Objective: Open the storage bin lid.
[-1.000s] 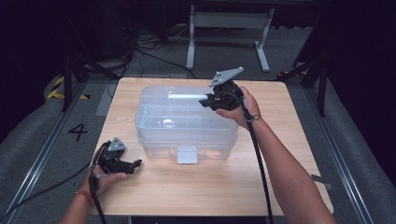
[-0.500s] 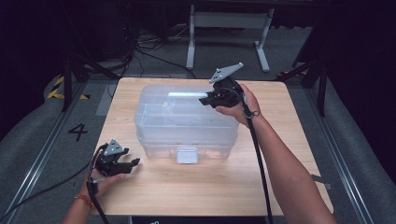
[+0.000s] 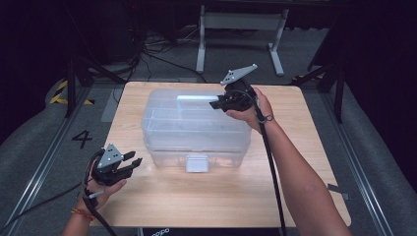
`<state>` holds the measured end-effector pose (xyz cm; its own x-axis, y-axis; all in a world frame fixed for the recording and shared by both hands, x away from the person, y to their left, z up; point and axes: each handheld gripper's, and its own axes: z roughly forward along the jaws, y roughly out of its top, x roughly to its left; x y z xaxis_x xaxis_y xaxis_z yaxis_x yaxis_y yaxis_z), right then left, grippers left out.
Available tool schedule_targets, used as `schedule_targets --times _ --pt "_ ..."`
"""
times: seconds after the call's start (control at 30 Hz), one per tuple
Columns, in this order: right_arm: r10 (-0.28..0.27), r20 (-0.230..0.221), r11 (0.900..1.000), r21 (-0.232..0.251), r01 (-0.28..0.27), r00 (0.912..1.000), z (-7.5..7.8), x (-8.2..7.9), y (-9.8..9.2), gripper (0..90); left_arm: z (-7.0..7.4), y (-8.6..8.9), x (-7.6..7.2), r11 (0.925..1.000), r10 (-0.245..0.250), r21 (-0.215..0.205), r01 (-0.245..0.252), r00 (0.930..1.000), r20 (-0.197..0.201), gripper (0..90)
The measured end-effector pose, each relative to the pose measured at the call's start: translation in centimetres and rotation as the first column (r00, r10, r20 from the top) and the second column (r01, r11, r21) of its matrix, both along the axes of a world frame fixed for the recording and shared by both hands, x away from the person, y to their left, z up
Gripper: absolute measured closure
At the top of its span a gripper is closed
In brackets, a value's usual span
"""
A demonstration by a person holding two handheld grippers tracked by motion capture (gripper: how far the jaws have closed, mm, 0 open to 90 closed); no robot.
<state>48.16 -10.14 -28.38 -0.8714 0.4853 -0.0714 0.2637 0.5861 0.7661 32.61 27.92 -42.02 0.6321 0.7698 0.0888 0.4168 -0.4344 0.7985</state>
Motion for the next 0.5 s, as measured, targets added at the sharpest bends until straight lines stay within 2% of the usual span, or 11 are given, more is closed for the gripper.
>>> schedule_targets --times 0.23,0.37,0.5 --pt "-0.005 -0.006 1.000 -0.001 0.005 1.0000 0.2 0.3 0.0 74.6 2.0 -1.2 0.1 0.9986 -0.030 -0.042 0.032 0.9981 0.054 73.9" --pt "-0.007 -0.010 1.000 -0.002 0.007 0.9999 0.3 0.4 0.0 74.6 2.8 -1.5 0.0 0.9982 -0.021 -0.055 0.024 0.9984 0.052 77.1" --pt "-0.008 -0.003 1.000 -0.002 0.008 1.0000 0.4 0.5 0.1 74.2 3.0 -1.6 -0.1 0.9971 -0.032 -0.068 0.036 0.9980 0.055 80.3"
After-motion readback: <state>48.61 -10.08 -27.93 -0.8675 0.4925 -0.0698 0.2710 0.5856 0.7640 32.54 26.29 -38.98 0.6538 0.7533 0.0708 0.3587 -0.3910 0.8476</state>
